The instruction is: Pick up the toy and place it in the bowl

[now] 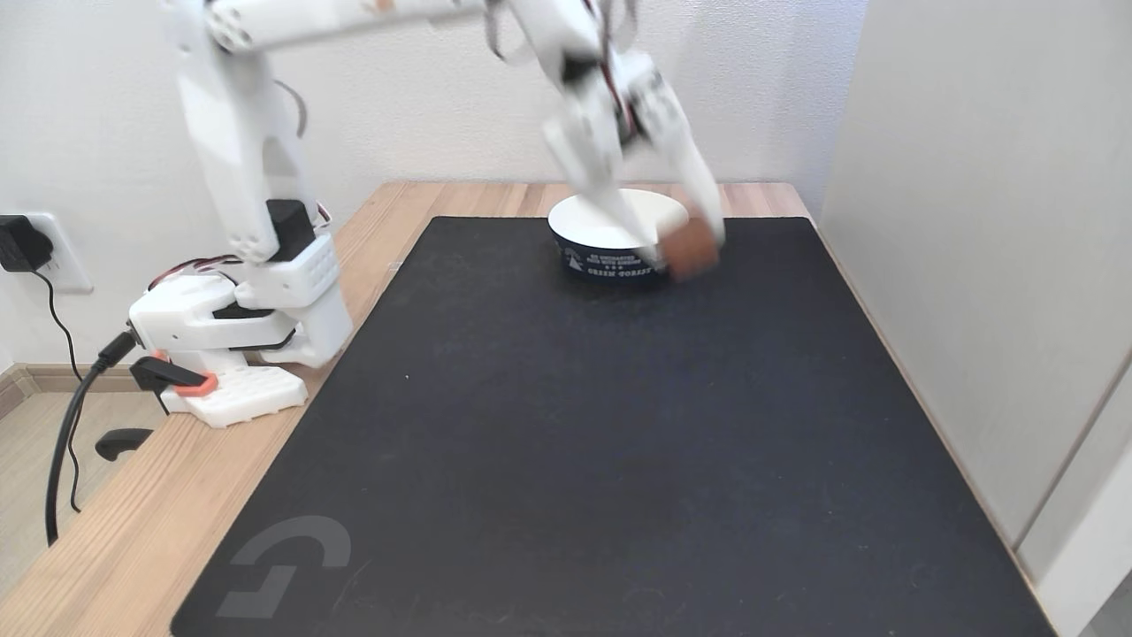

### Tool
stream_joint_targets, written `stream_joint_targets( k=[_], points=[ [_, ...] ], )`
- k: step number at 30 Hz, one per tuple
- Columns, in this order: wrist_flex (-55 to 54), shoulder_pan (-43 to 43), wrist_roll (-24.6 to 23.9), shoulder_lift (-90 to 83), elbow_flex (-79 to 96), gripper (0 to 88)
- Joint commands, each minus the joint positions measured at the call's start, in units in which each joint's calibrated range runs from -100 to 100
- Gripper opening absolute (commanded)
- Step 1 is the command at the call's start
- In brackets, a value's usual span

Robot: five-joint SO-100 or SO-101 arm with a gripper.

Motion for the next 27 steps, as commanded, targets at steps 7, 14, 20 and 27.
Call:
stream_joint_targets(
  k=[7,14,20,27],
  points=[
    [-32.69,-27.77,-21.39,-32.89,43.24,2.2],
    [-59.20,-32.28,-24.83,-34.89,72.08,2.3],
    [-67.83,-32.28,-24.88,-34.06,77.04,2.3],
    [-77.40,-32.37,-24.78,-30.72,79.29,2.3]
  ],
)
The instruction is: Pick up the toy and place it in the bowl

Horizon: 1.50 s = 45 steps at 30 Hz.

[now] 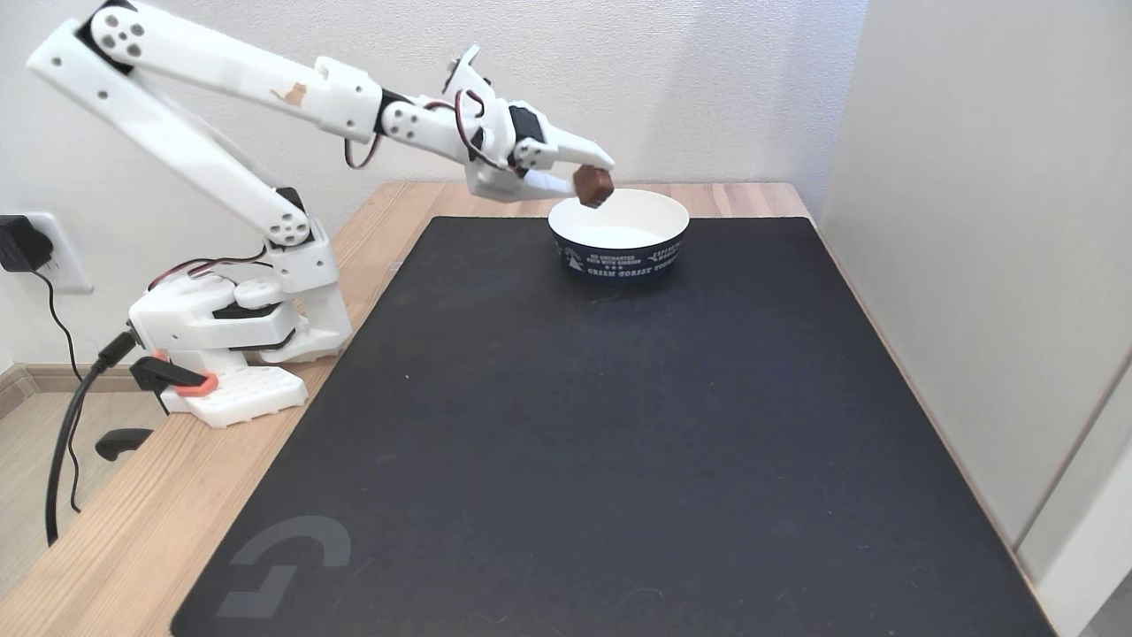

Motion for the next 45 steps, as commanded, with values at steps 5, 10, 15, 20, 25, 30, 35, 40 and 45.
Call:
stream_joint_targets(
  k=[5,10,15,20,25,30,35,40,45],
  points=[
    [-12.49,-0.16,-0.17,10.17,-0.28,2.3],
    [-12.07,-0.99,-0.17,16.01,-5.33,5.8],
    [-12.07,-3.75,-0.22,17.51,-7.13,33.9],
    [-11.98,-4.34,-0.22,17.01,-7.13,30.4],
    [-12.07,-3.59,-0.22,13.51,-9.30,25.5],
    [-0.64,-0.24,0.24,-2.08,-9.03,12.1],
    [19.77,9.71,1.71,-20.51,-6.95,2.2],
    [26.29,20.09,5.73,-39.85,9.90,2.2],
    [26.63,25.94,5.83,-58.44,26.58,2.2]
  ],
)
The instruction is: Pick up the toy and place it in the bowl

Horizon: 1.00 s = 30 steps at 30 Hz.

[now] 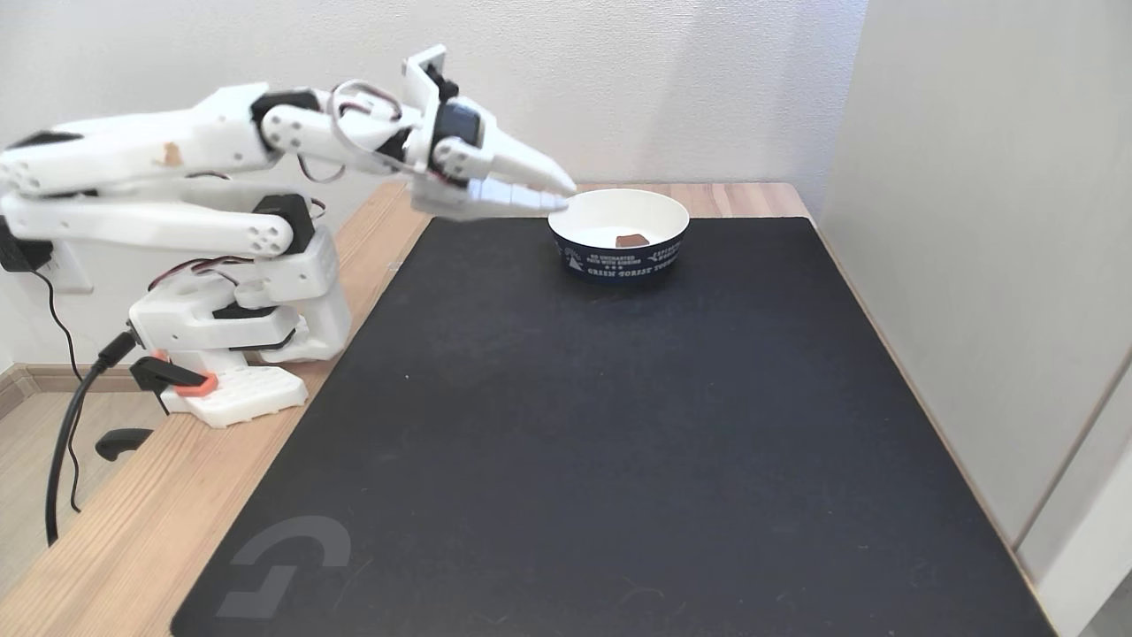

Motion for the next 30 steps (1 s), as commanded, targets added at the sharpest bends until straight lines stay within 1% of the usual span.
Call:
stream_joint_targets(
  k=[1,2,3,7,11,17,30],
  points=[
    [1.64,5.97,0.89,-16.64,12.76,2.2],
    [7.14,9.15,1.57,-20.31,14.84,2.2],
    [11.63,10.32,3.19,-22.31,14.39,2.2],
    [21.20,11.83,9.45,-22.81,14.48,2.2],
    [28.40,11.66,11.01,-22.81,14.48,2.2],
    [28.91,10.16,11.38,-22.90,14.48,2.3],
    [28.91,10.24,11.01,-22.81,14.39,2.4]
  ],
)
